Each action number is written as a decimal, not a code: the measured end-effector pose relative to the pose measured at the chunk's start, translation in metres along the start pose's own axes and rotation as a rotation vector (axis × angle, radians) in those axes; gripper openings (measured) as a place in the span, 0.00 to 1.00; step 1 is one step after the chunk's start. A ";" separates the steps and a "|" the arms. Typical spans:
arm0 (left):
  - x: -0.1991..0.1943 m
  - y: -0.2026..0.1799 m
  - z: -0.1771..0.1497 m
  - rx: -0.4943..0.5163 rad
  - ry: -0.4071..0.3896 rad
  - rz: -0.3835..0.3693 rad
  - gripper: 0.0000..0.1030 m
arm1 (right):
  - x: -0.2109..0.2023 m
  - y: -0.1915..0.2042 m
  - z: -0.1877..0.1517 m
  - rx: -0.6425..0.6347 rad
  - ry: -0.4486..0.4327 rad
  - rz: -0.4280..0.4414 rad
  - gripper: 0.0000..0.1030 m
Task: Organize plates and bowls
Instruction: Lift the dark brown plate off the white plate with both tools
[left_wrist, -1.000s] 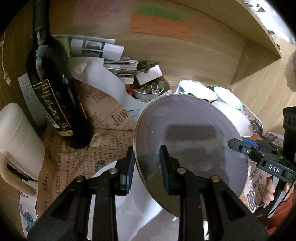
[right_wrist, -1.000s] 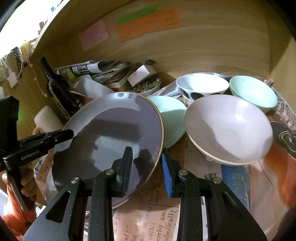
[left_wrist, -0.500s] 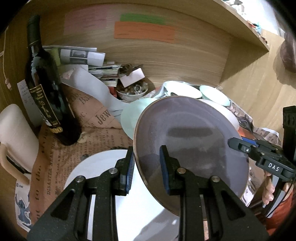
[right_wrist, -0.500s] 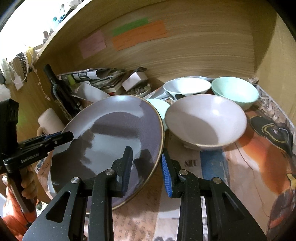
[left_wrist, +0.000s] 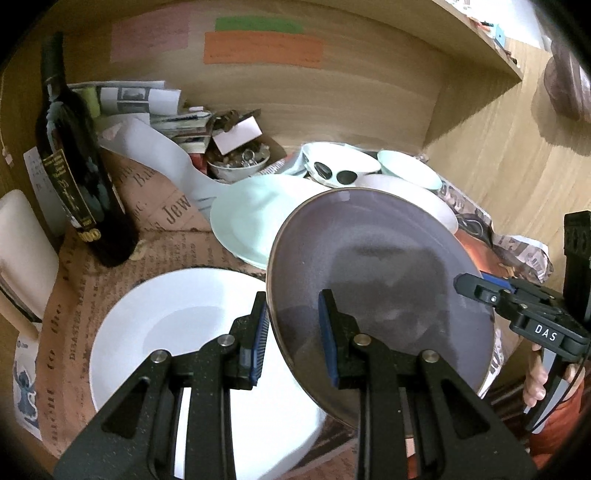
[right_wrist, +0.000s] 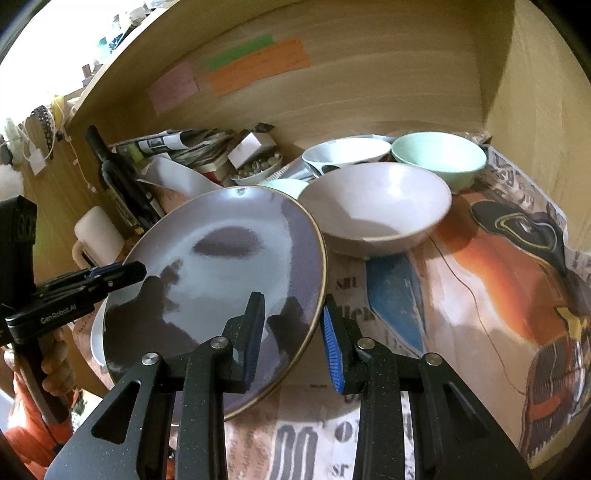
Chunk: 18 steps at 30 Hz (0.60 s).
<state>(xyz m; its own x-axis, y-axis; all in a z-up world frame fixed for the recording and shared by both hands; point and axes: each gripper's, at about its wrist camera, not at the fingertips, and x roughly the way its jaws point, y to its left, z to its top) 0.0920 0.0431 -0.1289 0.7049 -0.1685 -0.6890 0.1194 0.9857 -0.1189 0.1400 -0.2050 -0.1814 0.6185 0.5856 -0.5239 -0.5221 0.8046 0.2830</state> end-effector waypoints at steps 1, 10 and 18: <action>0.000 -0.002 -0.001 0.002 0.002 -0.001 0.26 | -0.001 -0.002 -0.002 0.002 0.001 -0.001 0.27; 0.006 -0.018 -0.017 0.008 0.031 -0.022 0.26 | -0.012 -0.016 -0.015 0.020 0.008 -0.014 0.27; 0.013 -0.030 -0.028 0.007 0.054 -0.039 0.26 | -0.015 -0.028 -0.028 0.045 0.033 -0.026 0.27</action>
<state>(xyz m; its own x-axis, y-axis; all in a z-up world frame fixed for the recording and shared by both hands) 0.0778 0.0111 -0.1540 0.6609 -0.2059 -0.7216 0.1508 0.9784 -0.1411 0.1290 -0.2384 -0.2039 0.6116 0.5612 -0.5577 -0.4786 0.8237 0.3041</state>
